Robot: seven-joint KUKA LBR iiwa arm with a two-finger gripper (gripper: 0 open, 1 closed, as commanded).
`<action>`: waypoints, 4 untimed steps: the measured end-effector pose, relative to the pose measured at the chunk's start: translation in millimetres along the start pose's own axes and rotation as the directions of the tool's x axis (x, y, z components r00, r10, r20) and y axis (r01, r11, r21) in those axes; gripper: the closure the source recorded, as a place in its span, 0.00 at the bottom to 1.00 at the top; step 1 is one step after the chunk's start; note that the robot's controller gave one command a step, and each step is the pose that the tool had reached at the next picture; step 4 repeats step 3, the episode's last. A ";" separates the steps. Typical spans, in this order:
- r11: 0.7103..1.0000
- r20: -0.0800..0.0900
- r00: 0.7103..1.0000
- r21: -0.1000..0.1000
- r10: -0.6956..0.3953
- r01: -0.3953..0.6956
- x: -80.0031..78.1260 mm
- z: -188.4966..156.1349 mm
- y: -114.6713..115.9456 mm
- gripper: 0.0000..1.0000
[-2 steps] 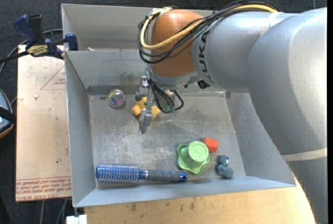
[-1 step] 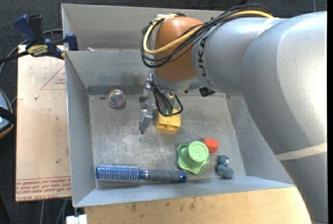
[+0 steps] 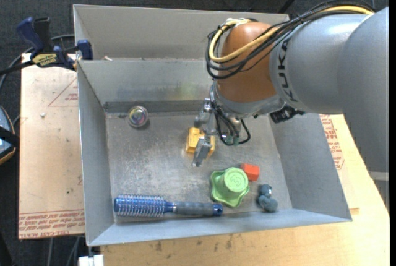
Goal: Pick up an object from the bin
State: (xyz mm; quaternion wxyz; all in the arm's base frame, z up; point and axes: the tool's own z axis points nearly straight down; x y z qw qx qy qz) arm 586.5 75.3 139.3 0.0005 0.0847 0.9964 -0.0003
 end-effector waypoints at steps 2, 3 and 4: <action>0.937 0.006 0.937 -0.010 0.349 -0.349 -40.3 62.4 -16.0 1.00; 0.999 0.008 0.999 -0.004 -0.037 0.037 -33.5 -104.2 27.8 1.00; 0.999 0.008 0.999 -0.004 -0.037 0.037 -33.5 -104.2 27.8 1.00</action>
Offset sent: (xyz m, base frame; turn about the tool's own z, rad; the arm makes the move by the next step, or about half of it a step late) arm 0.0326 -0.0252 -0.0693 0.3603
